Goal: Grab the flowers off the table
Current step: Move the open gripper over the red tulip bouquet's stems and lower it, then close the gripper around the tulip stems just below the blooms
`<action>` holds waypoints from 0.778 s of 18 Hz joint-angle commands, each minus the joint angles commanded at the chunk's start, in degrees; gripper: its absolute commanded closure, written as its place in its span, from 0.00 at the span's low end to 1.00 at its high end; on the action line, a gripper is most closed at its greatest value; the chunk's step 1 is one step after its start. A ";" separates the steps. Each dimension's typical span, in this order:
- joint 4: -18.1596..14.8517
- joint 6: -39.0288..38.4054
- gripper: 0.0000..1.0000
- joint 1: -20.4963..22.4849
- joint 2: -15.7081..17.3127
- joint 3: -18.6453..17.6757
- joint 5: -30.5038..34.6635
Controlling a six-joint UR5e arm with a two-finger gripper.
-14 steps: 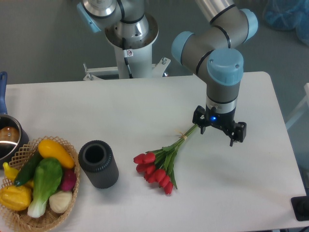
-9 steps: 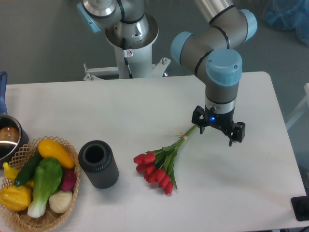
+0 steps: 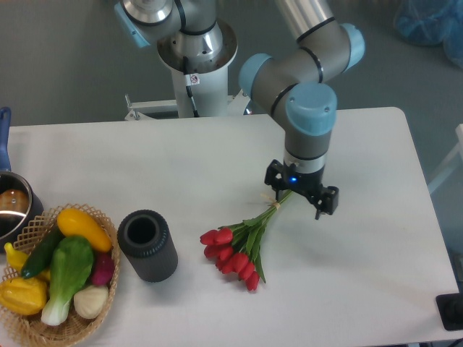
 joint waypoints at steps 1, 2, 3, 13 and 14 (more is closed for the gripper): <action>0.09 0.00 0.00 -0.87 -0.17 0.00 -0.09; 0.17 -0.26 0.00 -1.92 -0.35 0.26 -0.09; 0.17 -0.26 0.00 -2.28 -0.53 0.43 0.00; 0.97 -0.62 0.00 -6.68 -7.55 1.93 -0.44; 0.97 -0.70 0.00 -6.68 -8.08 2.10 -0.44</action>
